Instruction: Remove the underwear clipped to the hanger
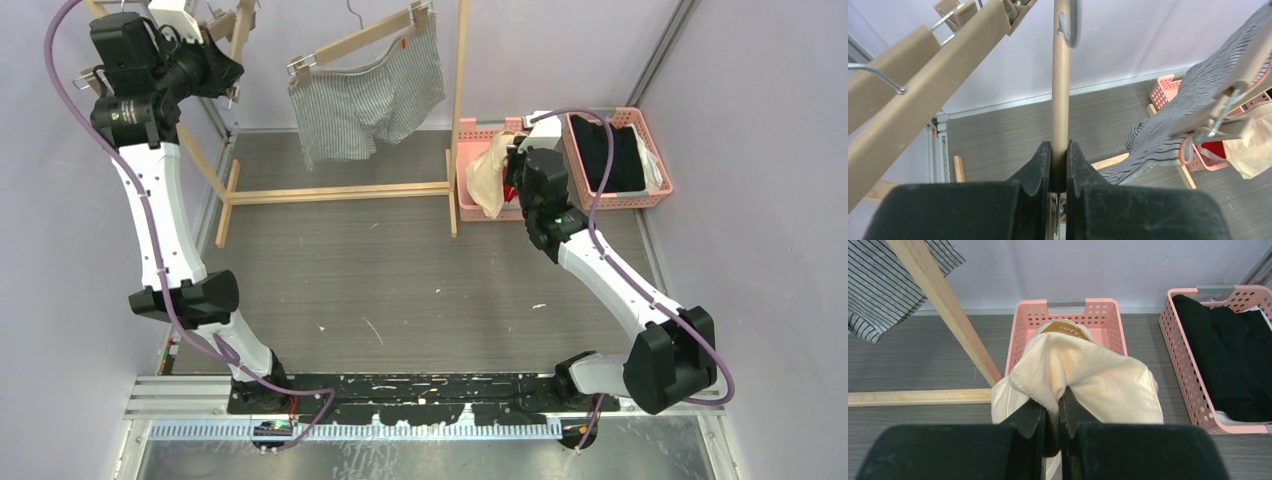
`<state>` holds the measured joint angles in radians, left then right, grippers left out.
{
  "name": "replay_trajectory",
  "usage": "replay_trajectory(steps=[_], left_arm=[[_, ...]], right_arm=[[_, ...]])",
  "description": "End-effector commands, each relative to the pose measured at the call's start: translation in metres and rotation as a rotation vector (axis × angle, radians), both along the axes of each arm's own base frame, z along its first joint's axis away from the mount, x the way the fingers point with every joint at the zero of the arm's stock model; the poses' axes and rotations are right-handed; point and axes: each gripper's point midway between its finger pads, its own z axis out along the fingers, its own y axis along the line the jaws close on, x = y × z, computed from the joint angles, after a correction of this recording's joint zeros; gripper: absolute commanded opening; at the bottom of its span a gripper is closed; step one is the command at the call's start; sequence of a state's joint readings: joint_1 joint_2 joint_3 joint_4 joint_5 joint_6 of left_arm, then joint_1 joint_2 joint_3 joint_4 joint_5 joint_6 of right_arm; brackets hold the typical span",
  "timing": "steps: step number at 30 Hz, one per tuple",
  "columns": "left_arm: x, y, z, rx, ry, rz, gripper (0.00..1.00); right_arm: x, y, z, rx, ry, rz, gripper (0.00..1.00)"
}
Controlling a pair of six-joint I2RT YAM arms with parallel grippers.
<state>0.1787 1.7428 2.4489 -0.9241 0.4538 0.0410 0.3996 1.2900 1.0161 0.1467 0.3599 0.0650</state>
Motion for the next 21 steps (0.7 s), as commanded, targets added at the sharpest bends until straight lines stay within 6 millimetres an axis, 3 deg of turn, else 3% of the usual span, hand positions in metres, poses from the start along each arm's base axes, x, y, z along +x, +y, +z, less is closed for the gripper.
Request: replay_trajectory(steps=[1,10,15,21], left_arm=[[0.014,0.001,0.019,-0.009,-0.081,-0.013,0.00],[0.029,0.009,0.003,-0.008,-0.048,0.016,0.02],[0.027,0.016,0.000,-0.005,-0.038,0.064,0.23],[0.013,0.018,0.018,0.016,-0.094,0.087,0.32]], right_arm=[[0.007,0.005,0.030,0.061,-0.095,0.020,0.01],[0.016,0.009,0.010,0.056,-0.059,0.038,0.01],[0.026,0.013,-0.005,0.054,-0.021,0.047,0.01],[0.038,0.017,-0.025,0.048,0.029,0.054,0.01]])
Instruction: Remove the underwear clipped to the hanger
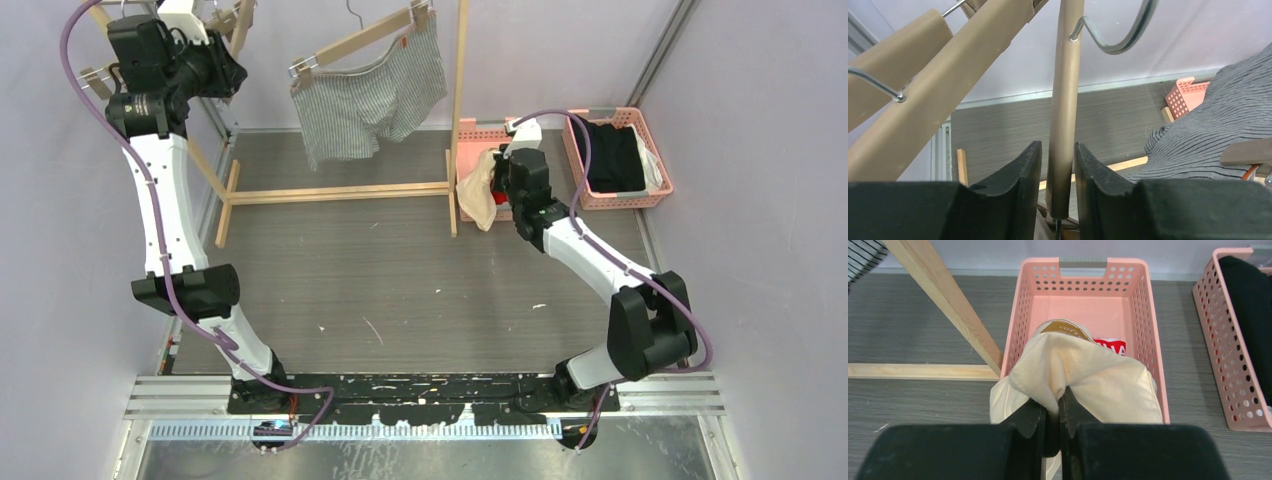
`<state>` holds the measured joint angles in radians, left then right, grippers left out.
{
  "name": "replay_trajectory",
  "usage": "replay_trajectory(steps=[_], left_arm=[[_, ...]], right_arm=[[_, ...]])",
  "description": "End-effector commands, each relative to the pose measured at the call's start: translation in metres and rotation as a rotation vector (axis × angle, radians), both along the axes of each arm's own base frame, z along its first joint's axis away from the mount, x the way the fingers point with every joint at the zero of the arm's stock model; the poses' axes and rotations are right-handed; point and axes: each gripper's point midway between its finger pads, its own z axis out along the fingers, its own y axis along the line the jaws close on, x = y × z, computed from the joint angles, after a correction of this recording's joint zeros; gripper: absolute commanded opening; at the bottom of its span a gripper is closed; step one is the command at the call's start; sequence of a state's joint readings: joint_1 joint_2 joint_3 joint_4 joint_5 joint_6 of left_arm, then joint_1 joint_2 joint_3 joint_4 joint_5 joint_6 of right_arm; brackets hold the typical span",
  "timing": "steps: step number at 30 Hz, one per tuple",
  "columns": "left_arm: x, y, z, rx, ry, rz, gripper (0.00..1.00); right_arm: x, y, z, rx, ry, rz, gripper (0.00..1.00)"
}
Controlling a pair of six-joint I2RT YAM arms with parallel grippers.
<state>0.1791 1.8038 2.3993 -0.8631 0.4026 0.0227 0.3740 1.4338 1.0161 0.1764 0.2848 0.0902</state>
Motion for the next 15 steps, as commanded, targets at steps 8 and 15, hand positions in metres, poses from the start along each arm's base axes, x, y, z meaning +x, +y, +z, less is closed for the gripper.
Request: replay_trajectory(steps=[8,15], left_arm=[[-0.038,0.001,0.063,0.044,-0.175,0.032,0.48],[-0.048,0.006,0.060,0.066,-0.159,0.067,0.52]], right_arm=[[0.034,0.002,0.064,0.073,-0.136,0.003,0.01],[0.045,-0.010,0.113,0.083,-0.212,-0.014,0.01]])
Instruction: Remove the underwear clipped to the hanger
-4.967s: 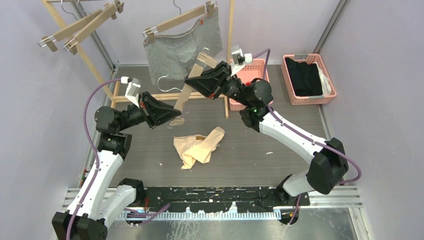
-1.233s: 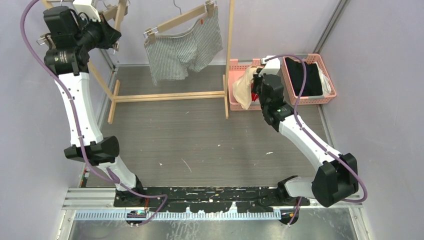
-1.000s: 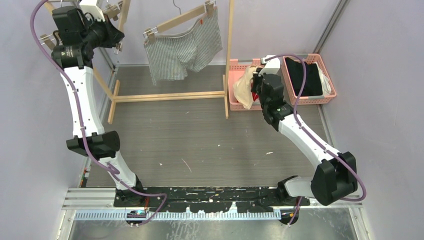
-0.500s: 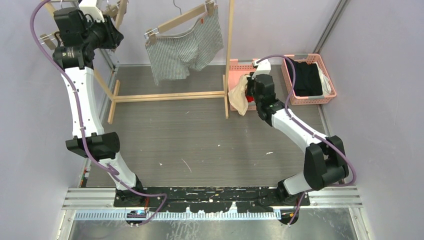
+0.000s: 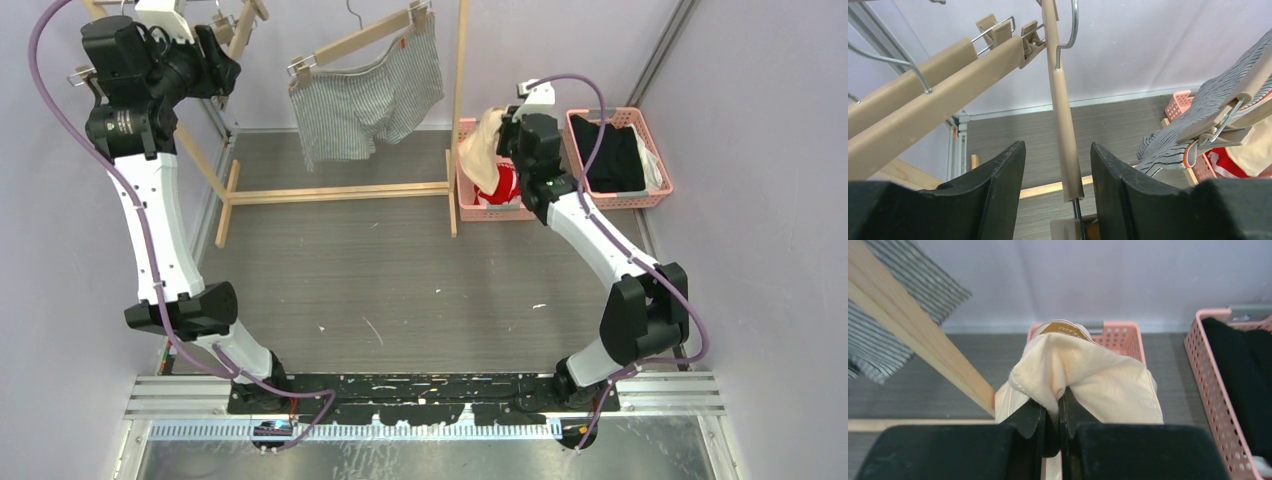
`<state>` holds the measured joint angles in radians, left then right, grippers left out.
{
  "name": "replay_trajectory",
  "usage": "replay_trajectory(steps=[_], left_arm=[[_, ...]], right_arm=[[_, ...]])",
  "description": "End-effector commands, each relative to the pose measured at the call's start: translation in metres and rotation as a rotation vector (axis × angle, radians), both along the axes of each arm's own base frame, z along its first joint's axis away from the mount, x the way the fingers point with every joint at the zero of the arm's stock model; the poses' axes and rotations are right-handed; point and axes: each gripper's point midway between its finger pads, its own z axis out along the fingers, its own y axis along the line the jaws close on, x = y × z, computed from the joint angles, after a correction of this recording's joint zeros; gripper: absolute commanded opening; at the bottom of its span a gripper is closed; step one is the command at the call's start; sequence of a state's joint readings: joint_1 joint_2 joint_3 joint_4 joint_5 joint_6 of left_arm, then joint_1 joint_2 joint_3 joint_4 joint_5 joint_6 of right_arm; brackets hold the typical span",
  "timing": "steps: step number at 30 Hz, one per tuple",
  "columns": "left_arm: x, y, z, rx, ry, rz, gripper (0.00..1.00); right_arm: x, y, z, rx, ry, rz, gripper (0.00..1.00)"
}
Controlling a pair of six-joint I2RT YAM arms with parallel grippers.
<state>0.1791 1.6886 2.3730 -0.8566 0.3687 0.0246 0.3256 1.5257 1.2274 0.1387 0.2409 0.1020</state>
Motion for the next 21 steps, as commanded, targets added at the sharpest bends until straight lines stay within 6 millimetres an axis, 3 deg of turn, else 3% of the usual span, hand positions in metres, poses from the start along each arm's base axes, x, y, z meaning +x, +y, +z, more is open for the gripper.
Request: replay_trajectory(steps=[1,4,8,14,18,20,21], left_arm=[[-0.014,0.008,0.020,0.041,-0.067,0.045,0.53],[-0.027,0.014,0.020,0.057,-0.065,0.088,0.56],[-0.058,0.018,0.027,0.072,-0.075,0.142,0.61],[-0.111,0.009,0.059,0.068,-0.195,0.156,0.61],[-0.135,-0.026,0.080,0.031,-0.262,-0.008,0.61],[-0.150,-0.051,0.095,-0.003,-0.297,-0.135,0.60],[-0.157,-0.061,0.102,-0.018,-0.314,-0.190,0.60]], right_arm=[[0.010,-0.009,0.065,0.036,-0.143,-0.013,0.01],[0.018,-0.016,0.064,0.034,-0.142,-0.030,0.01],[0.034,-0.015,0.047,0.025,-0.110,0.000,0.01],[0.064,-0.016,-0.009,0.024,0.020,0.022,0.01],[0.075,-0.006,-0.049,0.030,0.120,0.060,0.01],[0.079,-0.003,-0.068,0.029,0.165,0.066,0.12],[0.081,-0.002,-0.076,0.027,0.190,0.071,0.32]])
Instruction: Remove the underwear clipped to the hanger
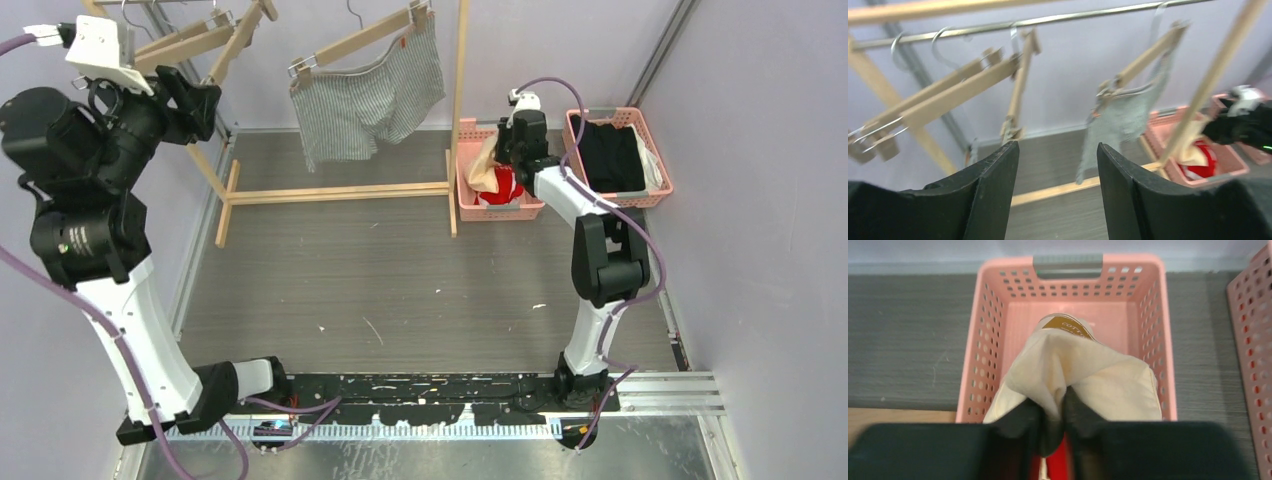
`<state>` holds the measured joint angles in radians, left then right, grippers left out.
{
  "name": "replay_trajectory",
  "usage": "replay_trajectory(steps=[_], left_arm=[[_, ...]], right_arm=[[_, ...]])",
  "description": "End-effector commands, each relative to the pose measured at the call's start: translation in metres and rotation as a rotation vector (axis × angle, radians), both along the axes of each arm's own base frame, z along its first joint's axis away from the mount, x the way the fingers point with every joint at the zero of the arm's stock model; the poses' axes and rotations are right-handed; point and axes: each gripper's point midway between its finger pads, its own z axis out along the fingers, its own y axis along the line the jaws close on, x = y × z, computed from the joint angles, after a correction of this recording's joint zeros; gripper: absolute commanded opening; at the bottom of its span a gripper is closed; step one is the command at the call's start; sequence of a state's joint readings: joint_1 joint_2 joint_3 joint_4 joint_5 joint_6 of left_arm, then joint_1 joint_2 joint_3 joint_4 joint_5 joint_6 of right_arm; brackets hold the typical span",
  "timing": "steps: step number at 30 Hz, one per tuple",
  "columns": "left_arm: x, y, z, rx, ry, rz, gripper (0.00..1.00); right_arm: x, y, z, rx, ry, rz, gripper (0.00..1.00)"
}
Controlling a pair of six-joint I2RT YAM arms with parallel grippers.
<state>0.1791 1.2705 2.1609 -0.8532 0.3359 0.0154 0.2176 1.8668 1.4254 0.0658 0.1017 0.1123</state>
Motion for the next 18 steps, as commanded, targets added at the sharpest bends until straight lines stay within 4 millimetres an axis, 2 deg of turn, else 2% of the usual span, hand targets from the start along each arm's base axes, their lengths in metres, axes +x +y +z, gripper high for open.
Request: replay_trajectory(steps=[1,3,4,8,12,18], left_arm=[[-0.022,-0.047,0.041,-0.029,-0.123,-0.263,0.60],[-0.023,-0.052,0.048,-0.038,-0.145,-0.292,0.60],[-0.021,-0.053,0.049,-0.042,-0.150,-0.301,0.61],[-0.002,-0.061,0.048,-0.073,-0.134,-0.364,0.61],[0.036,-0.072,0.037,-0.083,-0.089,-0.388,0.59],[0.088,-0.114,0.023,0.023,-0.047,-0.375,0.61]], right_arm=[[0.014,0.013,0.008,0.040,0.008,0.042,0.43],[0.011,0.014,-0.004,0.041,0.052,0.038,0.53],[0.008,0.013,-0.003,0.047,0.052,0.031,0.60],[-0.018,0.007,0.017,0.091,-0.027,0.018,0.69],[-0.049,0.000,0.048,0.118,-0.096,0.007,0.74],[-0.099,-0.016,0.106,0.120,-0.247,-0.016,0.76]])
